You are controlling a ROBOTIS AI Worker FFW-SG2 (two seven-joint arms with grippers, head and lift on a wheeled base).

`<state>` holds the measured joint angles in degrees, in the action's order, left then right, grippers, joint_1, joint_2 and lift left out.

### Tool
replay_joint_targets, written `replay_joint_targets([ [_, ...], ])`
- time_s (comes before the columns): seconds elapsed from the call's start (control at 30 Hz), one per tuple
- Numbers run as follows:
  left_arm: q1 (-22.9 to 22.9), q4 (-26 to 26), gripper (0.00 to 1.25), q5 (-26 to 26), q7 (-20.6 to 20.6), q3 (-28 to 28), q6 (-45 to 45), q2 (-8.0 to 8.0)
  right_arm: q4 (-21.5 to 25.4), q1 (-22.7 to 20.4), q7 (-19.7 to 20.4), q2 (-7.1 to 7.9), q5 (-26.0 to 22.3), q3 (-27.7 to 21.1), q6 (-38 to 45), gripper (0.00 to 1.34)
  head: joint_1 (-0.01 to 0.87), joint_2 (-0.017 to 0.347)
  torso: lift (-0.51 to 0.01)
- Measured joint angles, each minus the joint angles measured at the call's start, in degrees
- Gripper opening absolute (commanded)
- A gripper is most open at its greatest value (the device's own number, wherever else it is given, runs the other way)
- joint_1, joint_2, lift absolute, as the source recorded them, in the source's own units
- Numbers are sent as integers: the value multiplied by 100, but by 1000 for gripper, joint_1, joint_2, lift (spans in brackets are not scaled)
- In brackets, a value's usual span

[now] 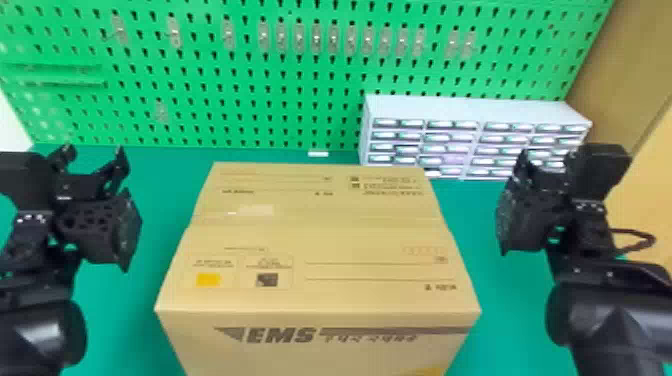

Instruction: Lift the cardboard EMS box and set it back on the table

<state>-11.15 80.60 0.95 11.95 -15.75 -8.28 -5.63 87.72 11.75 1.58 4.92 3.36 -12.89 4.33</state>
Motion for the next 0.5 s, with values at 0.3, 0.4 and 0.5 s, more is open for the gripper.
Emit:
replay_joint_targets([
  [0.3,37,0,753,11,0,-18,0,0,0,-7,0,-15,23,14,-12,802,678,-15,-38],
  [0.4,40,0,753,11,0,-21,0,0,0,-7,0,-17,24,14,-18,802,678,-15,-44],
  [0.5,39,0,753,11,0,-23,0,0,0,-7,0,-17,24,15,-20,802,678,-15,-50],
])
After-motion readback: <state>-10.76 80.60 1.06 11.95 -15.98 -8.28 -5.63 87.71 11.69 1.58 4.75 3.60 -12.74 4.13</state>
